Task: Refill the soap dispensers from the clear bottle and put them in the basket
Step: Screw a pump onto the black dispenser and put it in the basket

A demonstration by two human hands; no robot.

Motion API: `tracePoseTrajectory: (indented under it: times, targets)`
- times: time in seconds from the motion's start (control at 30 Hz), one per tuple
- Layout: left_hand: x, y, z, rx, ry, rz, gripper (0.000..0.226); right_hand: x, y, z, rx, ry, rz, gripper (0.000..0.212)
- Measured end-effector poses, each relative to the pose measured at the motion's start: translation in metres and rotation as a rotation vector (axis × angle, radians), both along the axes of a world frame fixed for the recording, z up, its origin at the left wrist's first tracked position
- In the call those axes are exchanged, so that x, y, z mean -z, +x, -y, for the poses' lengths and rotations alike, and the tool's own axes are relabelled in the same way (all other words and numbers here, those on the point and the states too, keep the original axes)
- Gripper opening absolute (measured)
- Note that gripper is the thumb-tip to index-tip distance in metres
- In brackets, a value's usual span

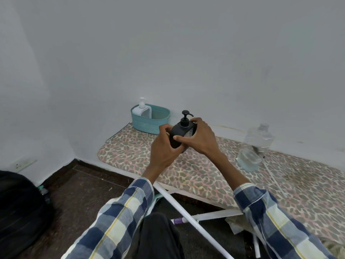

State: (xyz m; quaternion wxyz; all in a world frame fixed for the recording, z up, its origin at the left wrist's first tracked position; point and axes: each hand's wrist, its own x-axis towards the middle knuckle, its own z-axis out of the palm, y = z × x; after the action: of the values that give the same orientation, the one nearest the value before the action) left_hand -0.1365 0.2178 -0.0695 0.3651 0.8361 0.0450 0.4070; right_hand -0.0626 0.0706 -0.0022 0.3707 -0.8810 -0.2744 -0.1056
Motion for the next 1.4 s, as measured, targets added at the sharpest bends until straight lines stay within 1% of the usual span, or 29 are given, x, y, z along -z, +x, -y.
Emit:
tracePoseTrajectory:
  times: [0.07, 0.1, 0.2, 0.27, 0.33, 0.4, 0.5, 0.57, 0.63, 0.73, 0.87, 1.0, 1.13, 1.2, 1.33, 1.4]
  targets:
    - [0.003, -0.004, -0.027, 0.003, 0.030, 0.018, 0.078, -0.005, 0.002, -0.011, -0.028, 0.060, -0.019, 0.095]
    - [0.005, -0.005, -0.042, -0.008, 0.031, 0.038, 0.077, -0.007, 0.005, -0.016, -0.039, 0.086, -0.025, 0.092]
    - [0.009, -0.001, -0.082, -0.106, -0.013, 0.106, 0.058, -0.011, 0.016, -0.031, -0.065, 0.154, -0.050, 0.092]
    - [0.009, 0.006, -0.105, -0.194, -0.027, 0.111, 0.044, -0.014, 0.025, -0.043, -0.072, 0.189, -0.060, 0.094]
    - [0.009, 0.015, -0.126, -0.251, 0.009, 0.092, 0.037, -0.018, 0.036, -0.059, -0.083, 0.214, -0.054, 0.093]
    - [0.010, 0.025, -0.144, -0.255, 0.064, 0.054, 0.036, -0.023, 0.049, -0.077, -0.090, 0.241, -0.041, 0.091]
    - [0.008, 0.040, -0.164, -0.225, 0.112, -0.022, 0.039, -0.031, 0.071, -0.109, -0.103, 0.269, -0.053, 0.090]
    - [0.004, 0.052, -0.174, -0.246, 0.080, -0.058, 0.042, -0.033, 0.084, -0.131, -0.131, 0.296, -0.105, 0.090]
    - [-0.001, 0.066, -0.184, -0.272, -0.019, -0.090, 0.046, -0.034, 0.098, -0.152, -0.148, 0.301, -0.149, 0.090]
    - [-0.006, 0.086, -0.199, -0.311, -0.139, -0.170, 0.048, -0.027, 0.120, -0.181, -0.161, 0.248, -0.177, 0.093]
    - [-0.006, 0.103, -0.211, -0.295, -0.103, -0.275, 0.052, -0.012, 0.147, -0.209, -0.182, 0.118, -0.166, 0.100]
    - [-0.001, 0.115, -0.213, -0.341, -0.089, -0.244, 0.051, -0.001, 0.162, -0.228, -0.252, -0.016, -0.222, 0.096]
    - [0.007, 0.120, -0.208, -0.347, -0.114, -0.205, 0.055, 0.016, 0.167, -0.241, -0.284, -0.079, -0.236, 0.086]
    - [0.010, 0.121, -0.209, -0.347, -0.122, -0.183, 0.056, 0.016, 0.170, -0.244, -0.290, -0.082, -0.265, 0.087]
    - [0.009, 0.122, -0.215, -0.355, -0.140, -0.188, 0.060, 0.010, 0.177, -0.249, -0.229, -0.156, -0.438, 0.100]
    - [0.006, 0.121, -0.215, -0.360, -0.147, -0.207, 0.066, 0.006, 0.175, -0.254, -0.159, -0.163, -0.566, 0.094]
